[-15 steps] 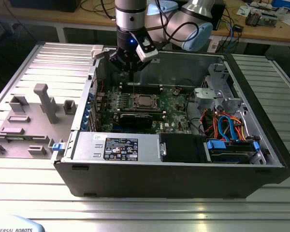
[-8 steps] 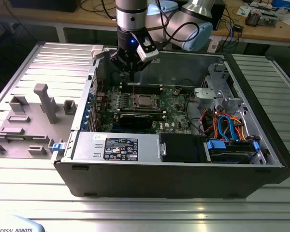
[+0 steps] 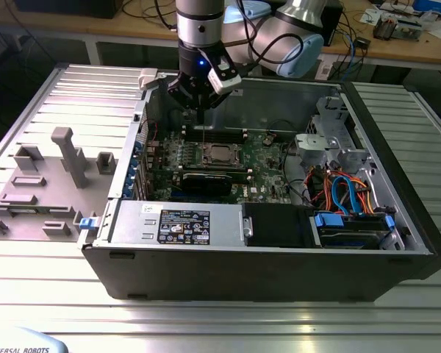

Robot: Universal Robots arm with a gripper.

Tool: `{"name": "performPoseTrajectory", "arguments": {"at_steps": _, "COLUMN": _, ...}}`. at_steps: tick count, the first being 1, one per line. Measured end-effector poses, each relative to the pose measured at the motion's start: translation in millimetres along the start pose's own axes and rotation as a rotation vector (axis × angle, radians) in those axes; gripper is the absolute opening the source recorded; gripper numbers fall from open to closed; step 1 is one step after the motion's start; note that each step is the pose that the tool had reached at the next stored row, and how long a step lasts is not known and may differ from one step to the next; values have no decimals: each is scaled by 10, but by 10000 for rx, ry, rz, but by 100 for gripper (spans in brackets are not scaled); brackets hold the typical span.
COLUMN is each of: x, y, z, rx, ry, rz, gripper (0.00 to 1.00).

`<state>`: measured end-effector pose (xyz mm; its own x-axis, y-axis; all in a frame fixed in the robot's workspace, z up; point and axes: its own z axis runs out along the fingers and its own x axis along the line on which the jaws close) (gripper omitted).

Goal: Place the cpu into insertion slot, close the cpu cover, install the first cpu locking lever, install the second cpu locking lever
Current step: 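Install the first cpu locking lever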

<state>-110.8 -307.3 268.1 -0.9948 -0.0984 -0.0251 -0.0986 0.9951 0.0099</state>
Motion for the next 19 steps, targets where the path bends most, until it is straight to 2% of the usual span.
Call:
{"name": "performPoseTrajectory", "arguments": {"at_steps": 6, "x": -76, "y": -7, "z": 2, "rx": 0, "ry": 0, "rz": 3, "gripper": 11}}
{"name": "performPoseTrajectory", "arguments": {"at_steps": 9, "x": -173, "y": -17, "z": 9, "rx": 0, "ry": -1, "rz": 4, "gripper": 11}}
{"name": "performPoseTrajectory", "arguments": {"at_steps": 12, "x": -207, "y": -21, "z": 12, "rx": -2, "ry": -1, "rz": 3, "gripper": 11}}
{"name": "performPoseTrajectory", "arguments": {"at_steps": 19, "x": -210, "y": -21, "z": 12, "rx": -3, "ry": -1, "rz": 24, "gripper": 11}}
